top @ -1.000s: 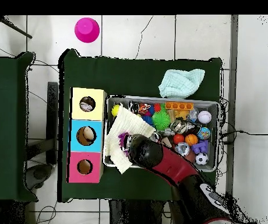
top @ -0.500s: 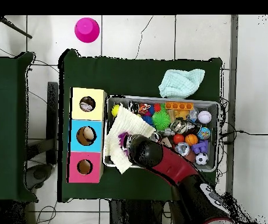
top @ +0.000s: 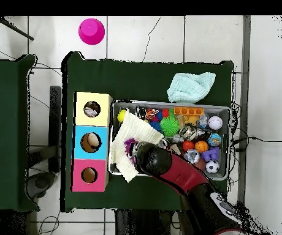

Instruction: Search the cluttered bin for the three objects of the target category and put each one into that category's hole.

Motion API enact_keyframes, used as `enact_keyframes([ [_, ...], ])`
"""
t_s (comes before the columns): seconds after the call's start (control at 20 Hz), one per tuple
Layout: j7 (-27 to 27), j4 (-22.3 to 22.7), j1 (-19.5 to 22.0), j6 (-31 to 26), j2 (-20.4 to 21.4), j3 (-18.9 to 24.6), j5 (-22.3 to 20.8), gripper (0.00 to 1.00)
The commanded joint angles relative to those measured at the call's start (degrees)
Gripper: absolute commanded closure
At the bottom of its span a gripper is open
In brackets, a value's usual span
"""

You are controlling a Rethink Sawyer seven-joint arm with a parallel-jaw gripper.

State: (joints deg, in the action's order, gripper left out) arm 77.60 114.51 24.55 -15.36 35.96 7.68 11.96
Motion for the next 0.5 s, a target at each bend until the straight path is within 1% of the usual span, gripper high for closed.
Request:
enact_keyframes([
  [0.05, 5.57, -5.33, 0.71, -4.84, -0.50, 5.24, -1.08, 1.00],
  [0.4, 5.57, -5.14, 0.31, -5.25, 0.10, 5.14, -1.20, 1.00],
  [0.5, 6.73, -4.60, -0.30, -7.22, 1.64, 4.54, -0.33, 1.00],
])
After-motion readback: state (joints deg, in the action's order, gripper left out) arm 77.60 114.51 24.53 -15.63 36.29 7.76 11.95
